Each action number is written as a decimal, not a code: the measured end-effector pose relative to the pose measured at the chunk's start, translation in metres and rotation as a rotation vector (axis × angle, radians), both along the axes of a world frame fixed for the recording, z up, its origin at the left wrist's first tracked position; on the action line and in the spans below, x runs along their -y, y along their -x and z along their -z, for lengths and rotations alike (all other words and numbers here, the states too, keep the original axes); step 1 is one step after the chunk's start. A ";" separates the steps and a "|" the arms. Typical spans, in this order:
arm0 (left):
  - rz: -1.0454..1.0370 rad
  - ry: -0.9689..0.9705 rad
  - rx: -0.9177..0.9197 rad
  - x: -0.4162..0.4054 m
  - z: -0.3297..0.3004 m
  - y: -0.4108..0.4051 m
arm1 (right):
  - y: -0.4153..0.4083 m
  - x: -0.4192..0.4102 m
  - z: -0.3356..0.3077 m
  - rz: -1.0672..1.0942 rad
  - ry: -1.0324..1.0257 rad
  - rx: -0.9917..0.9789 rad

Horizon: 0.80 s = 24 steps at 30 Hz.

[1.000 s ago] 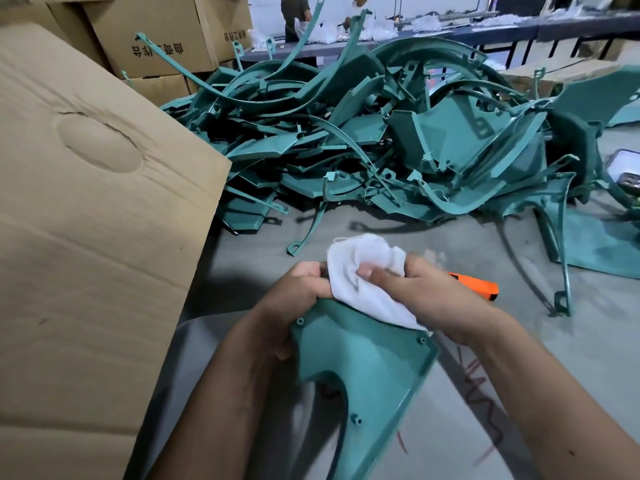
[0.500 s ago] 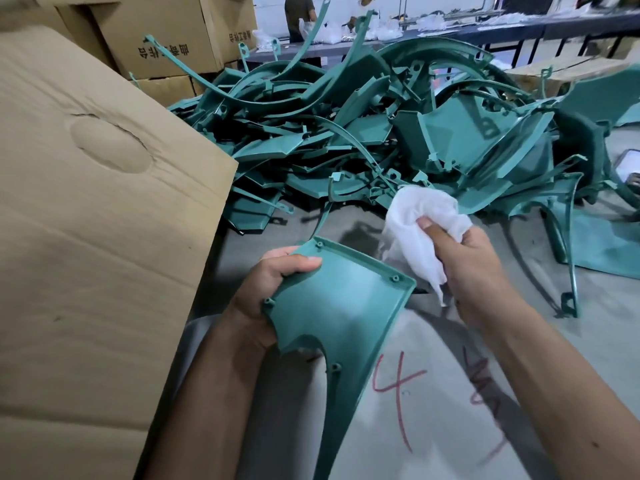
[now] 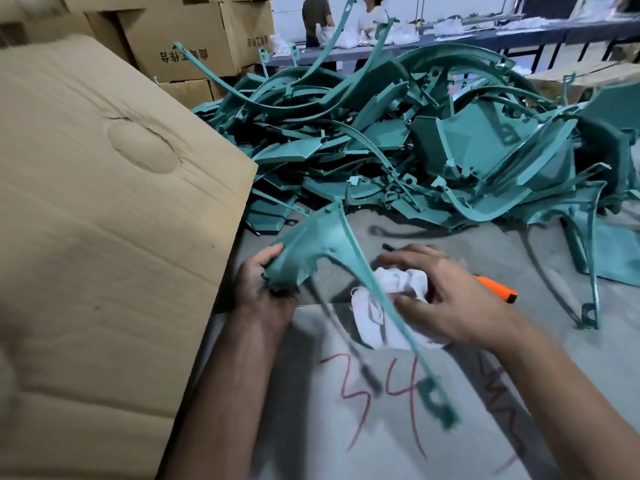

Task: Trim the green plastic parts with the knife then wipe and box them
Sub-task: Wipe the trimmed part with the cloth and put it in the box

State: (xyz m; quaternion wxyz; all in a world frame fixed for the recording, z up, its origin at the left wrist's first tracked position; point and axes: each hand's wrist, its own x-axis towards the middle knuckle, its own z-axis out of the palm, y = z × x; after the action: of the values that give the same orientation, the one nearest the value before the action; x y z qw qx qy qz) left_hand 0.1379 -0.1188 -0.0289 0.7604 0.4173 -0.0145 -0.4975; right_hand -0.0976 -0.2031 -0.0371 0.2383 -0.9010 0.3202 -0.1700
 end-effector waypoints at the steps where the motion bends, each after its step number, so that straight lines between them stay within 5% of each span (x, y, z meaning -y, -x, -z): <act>1: -0.023 0.009 -0.039 -0.001 -0.001 0.003 | 0.002 -0.001 -0.002 -0.017 -0.019 0.063; 5: -0.055 0.048 -0.145 -0.004 -0.001 0.021 | 0.006 -0.001 -0.007 -0.026 -0.293 0.659; 9: -0.001 0.147 -0.238 -0.010 -0.005 0.075 | 0.005 -0.005 -0.012 0.025 -0.132 0.775; 13: -0.161 0.223 -0.329 0.004 -0.043 0.118 | 0.003 -0.017 -0.028 -0.086 -0.425 1.211; 20: -0.371 0.319 0.298 0.022 -0.128 0.094 | -0.006 -0.018 -0.097 -0.077 -1.111 1.781; 24: -0.612 0.283 0.212 0.009 -0.174 0.035 | -0.062 -0.029 -0.151 -0.186 -1.429 1.826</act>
State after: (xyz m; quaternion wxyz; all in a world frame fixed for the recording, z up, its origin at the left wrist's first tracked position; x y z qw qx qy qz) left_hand 0.1032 -0.1283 0.1455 0.9187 0.3423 -0.0363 -0.1937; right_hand -0.0357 -0.1741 0.1136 0.8458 -0.1238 -0.0150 -0.5187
